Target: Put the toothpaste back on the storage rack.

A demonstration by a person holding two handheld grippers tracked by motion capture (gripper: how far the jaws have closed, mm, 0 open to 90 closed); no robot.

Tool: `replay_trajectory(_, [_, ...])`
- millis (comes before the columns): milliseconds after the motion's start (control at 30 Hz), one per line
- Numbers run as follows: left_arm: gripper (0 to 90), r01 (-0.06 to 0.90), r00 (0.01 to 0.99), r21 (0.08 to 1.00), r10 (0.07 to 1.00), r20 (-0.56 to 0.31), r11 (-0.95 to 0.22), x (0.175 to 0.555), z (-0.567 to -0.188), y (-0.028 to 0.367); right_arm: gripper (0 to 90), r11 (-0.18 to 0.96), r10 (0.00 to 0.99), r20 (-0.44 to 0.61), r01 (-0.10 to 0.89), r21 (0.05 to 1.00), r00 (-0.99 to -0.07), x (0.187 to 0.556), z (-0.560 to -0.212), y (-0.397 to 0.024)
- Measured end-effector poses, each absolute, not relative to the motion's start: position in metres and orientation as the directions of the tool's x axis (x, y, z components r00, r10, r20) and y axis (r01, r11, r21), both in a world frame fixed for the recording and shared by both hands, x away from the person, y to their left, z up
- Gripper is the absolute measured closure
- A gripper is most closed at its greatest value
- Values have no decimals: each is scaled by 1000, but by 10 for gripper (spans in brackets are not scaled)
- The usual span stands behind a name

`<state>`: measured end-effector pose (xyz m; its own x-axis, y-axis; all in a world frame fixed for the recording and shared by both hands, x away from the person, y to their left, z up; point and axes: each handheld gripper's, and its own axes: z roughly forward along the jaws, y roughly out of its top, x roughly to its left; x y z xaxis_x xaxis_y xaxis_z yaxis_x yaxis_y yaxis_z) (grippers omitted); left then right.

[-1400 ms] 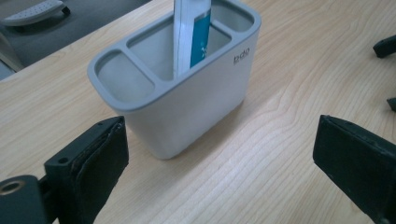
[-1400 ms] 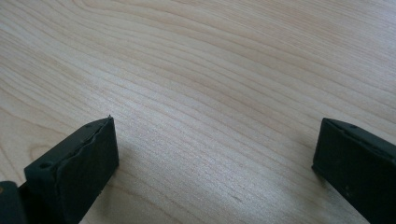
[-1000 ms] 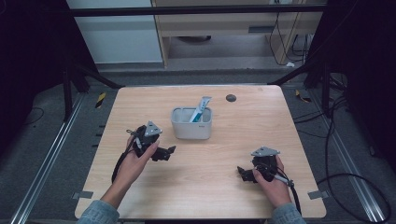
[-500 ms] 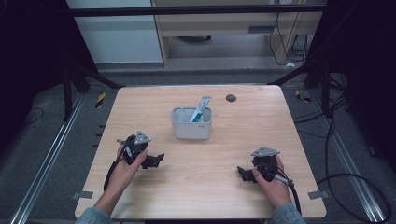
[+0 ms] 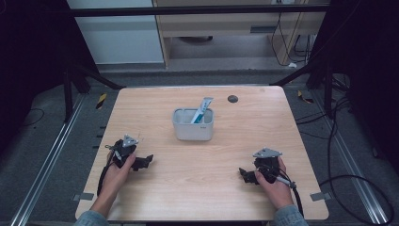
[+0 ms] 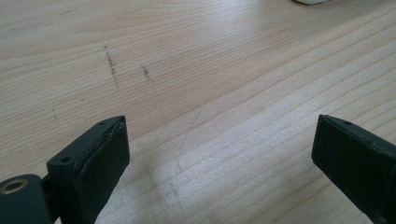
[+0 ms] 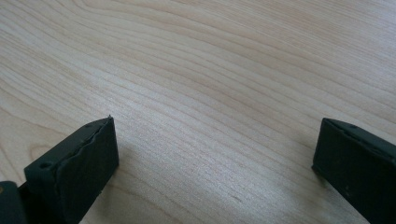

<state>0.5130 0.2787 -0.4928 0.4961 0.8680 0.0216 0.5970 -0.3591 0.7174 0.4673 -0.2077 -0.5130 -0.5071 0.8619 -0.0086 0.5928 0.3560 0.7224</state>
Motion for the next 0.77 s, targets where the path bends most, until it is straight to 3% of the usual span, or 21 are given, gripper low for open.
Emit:
replay_trajectory(400, [38, 610, 452, 729, 892, 0, -310, 523, -507, 295, 4, 356, 862, -9, 593, 723, -507, 467, -513, -208])
replay_trajectory(767, [0, 615, 465, 711, 885, 22, -340, 525, -508, 293, 4, 356, 862, -9, 593, 722, -507, 467, -513, -208])
